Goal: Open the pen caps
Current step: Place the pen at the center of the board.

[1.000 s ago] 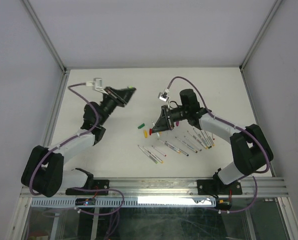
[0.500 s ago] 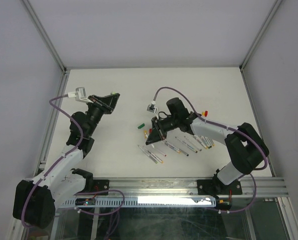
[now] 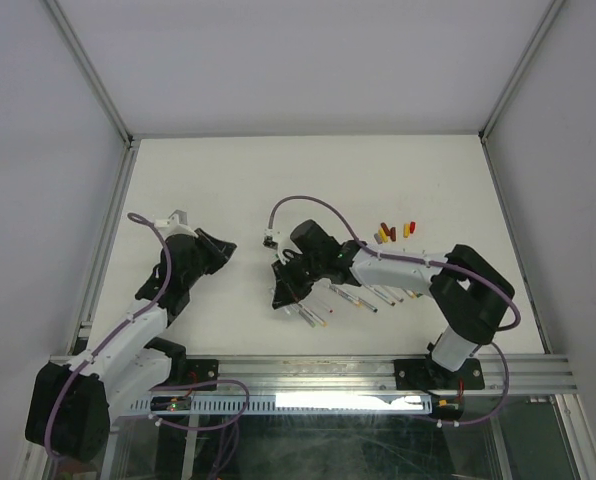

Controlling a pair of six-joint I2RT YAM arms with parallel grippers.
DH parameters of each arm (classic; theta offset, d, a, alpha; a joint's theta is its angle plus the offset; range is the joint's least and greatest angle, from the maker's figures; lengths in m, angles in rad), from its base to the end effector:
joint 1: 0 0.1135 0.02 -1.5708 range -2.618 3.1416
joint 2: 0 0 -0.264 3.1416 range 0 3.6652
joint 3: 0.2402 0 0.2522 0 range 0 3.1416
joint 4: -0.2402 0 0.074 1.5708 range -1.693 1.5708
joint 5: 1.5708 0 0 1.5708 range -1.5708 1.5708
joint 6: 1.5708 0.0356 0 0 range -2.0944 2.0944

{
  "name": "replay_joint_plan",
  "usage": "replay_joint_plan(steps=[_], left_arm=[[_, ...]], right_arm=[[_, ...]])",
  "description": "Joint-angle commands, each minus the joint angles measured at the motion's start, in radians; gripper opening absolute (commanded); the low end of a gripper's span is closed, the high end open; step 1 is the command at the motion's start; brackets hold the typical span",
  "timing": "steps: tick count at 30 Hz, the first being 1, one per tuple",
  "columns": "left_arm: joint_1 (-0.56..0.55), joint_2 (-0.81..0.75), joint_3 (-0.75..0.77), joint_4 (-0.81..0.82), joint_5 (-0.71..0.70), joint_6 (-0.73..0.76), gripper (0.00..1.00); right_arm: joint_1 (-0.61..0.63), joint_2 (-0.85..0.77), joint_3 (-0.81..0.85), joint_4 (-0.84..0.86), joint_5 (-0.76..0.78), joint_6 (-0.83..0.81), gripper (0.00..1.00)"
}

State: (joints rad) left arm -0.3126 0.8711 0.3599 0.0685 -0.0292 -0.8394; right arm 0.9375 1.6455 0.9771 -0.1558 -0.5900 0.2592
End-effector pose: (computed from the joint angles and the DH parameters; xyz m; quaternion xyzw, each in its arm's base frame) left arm 0.1830 -0.0581 0.2010 -0.2275 0.8138 -0.2808 0.4550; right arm 0.1849 0.2854 0.1960 -0.3964 0.8049 0.4202 0.1358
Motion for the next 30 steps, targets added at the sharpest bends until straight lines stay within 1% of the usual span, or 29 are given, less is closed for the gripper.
replay_joint_plan(steps=[1,5,9,15,16,19,21,22,23,27,28,30], left_arm=[[0.006,0.056,0.027,-0.114,-0.045,-0.055,0.00],[0.004,0.125,0.044,-0.122,-0.020,-0.061,0.00],[0.002,0.190,0.057,-0.115,0.004,-0.061,0.00],[-0.024,0.267,0.067,-0.091,0.007,-0.061,0.00],[-0.029,0.281,0.071,-0.089,0.008,-0.061,0.01],[-0.042,0.325,0.089,-0.090,0.012,-0.061,0.10],[-0.047,0.358,0.103,-0.095,0.018,-0.060,0.15],[-0.048,0.373,0.113,-0.103,0.024,-0.056,0.18],[-0.049,0.389,0.118,-0.109,0.024,-0.054,0.20],[-0.054,0.420,0.120,-0.115,0.021,-0.057,0.24],[-0.055,0.420,0.121,-0.117,0.019,-0.058,0.26],[-0.057,0.418,0.123,-0.127,0.010,-0.054,0.28]], right_arm=[[0.042,0.037,0.066,-0.029,0.192,0.044,0.00],[0.088,0.067,0.081,-0.043,0.229,0.045,0.00],[0.147,0.115,0.110,-0.080,0.309,0.038,0.00],[0.182,0.186,0.179,-0.160,0.486,0.005,0.00],[0.183,0.188,0.180,-0.162,0.508,0.001,0.00],[0.186,0.193,0.183,-0.169,0.552,-0.010,0.02],[0.187,0.200,0.189,-0.174,0.562,-0.021,0.05],[0.187,0.202,0.192,-0.178,0.562,-0.026,0.08],[0.187,0.205,0.196,-0.182,0.561,-0.029,0.12],[0.186,0.216,0.201,-0.188,0.562,-0.040,0.15],[0.186,0.219,0.202,-0.191,0.566,-0.039,0.19],[0.186,0.221,0.204,-0.192,0.569,-0.041,0.21]])
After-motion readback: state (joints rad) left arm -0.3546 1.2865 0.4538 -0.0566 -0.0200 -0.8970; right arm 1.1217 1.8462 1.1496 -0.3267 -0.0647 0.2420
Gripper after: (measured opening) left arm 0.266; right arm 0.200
